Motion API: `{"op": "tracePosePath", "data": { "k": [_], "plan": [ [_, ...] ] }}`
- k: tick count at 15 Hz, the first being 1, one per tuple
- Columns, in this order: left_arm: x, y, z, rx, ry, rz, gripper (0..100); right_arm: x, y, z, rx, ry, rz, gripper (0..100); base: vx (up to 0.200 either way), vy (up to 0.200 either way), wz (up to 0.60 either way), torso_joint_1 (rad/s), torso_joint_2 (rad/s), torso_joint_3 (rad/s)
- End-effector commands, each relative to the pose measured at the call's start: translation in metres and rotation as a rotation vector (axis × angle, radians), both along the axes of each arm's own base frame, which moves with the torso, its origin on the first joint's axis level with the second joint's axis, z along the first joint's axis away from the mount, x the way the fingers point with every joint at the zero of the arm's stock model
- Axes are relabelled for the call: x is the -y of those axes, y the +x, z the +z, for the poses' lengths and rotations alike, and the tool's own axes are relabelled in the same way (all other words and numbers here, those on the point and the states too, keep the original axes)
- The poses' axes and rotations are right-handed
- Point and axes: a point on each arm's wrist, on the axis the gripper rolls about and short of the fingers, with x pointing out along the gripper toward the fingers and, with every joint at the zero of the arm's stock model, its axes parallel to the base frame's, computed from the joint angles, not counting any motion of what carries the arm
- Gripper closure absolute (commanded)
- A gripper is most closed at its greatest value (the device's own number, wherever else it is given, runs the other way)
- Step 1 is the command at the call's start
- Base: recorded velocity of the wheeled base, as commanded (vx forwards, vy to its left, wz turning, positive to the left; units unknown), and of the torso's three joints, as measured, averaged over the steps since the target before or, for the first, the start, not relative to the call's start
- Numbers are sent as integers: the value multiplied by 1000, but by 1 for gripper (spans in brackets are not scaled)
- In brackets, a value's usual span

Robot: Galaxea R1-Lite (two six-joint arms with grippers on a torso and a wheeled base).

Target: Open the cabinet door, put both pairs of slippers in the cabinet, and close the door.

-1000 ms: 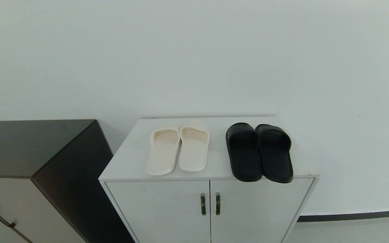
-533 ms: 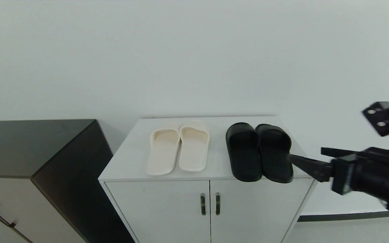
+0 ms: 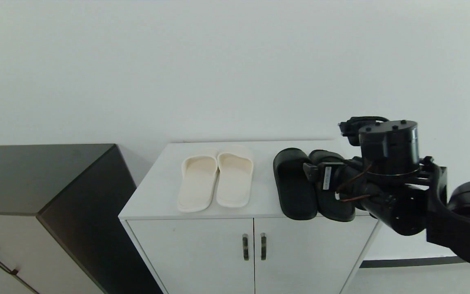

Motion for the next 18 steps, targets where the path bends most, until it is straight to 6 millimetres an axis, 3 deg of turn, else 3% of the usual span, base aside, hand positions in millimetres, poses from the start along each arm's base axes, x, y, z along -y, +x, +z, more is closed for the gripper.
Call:
{"op": "tracePosePath", "data": {
  "k": [1,4,5,6,9,18],
  "plan": [
    [0,0,0,1,-3,0,100,-18,14,-19,-32,-44,-17,0,0,0,0,0,0,0],
    [0,0,0,1,-6,0,100,-29,34,-35,-38,-63,-63,0,0,0,0,0,0,0],
    [0,0,0,1,-6,2,100,-29,35,-35,-37,-62,-65,0,0,0,0,0,0,0],
    [0,0,0,1,-4,0,100,-27,53,-44,-5,-36,-92,0,0,0,0,0,0,0],
    [0,0,0,1,-4,0,100,-20,75,-50,21,-54,-112,0,0,0,0,0,0,0],
    [0,0,0,1,-6,0,100,-20,103,-50,46,-42,-127,0,0,0,0,0,0,0]
  ]
}}
